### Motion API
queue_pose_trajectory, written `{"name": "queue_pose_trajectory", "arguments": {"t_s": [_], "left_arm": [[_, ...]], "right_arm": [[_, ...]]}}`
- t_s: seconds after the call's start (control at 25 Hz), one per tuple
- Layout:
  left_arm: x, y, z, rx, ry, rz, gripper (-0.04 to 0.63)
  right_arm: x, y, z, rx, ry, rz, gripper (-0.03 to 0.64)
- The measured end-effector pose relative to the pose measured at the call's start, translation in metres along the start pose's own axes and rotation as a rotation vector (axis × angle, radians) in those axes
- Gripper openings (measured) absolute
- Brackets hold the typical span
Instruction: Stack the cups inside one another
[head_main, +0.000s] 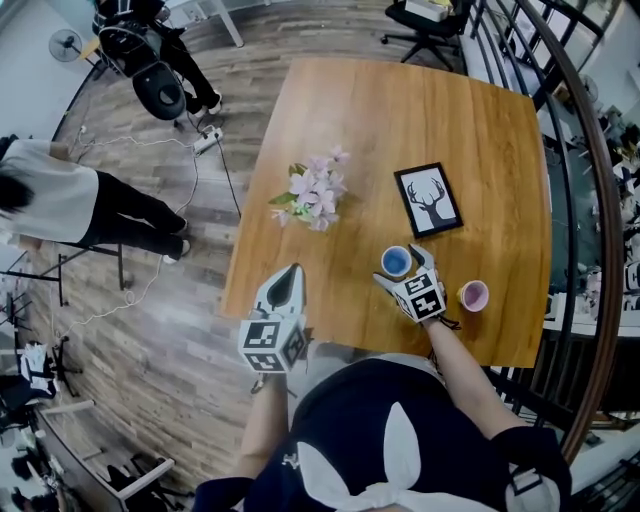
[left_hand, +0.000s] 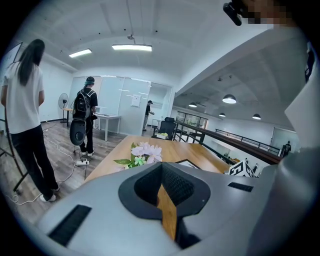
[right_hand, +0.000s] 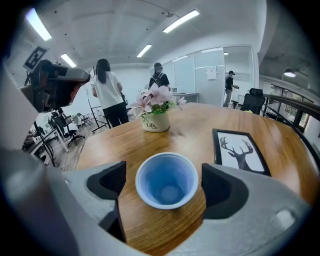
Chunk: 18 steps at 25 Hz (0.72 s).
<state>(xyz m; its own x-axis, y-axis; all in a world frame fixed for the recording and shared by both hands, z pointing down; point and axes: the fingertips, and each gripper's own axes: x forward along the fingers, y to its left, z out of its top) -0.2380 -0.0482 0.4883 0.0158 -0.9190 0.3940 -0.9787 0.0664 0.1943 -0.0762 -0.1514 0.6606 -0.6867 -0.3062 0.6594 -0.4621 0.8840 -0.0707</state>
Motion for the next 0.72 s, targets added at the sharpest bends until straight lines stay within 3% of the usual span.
{"name": "queue_pose_trajectory", "arguments": {"t_s": [0.12, 0.32, 0.72], "left_arm": [[-0.0013, 0.0036, -0.0011, -0.009, -0.003, 0.012, 0.015], [-0.0031, 0.0071, -0.0031, -0.012, -0.001, 0.020, 0.015], [-0.0102, 0.0062, -0.0020, -0.010, -0.014, 0.022, 0.015]], "right_arm": [[0.0022, 0.0009, 0.0006, -0.001, 0.006, 0.013, 0.463], [0.0034, 0.0015, 0.0003, -0.005, 0.013, 0.012, 0.368], [-0.0046, 0.0029, 0.0089, 0.018, -0.019, 0.017, 0.367]]}}
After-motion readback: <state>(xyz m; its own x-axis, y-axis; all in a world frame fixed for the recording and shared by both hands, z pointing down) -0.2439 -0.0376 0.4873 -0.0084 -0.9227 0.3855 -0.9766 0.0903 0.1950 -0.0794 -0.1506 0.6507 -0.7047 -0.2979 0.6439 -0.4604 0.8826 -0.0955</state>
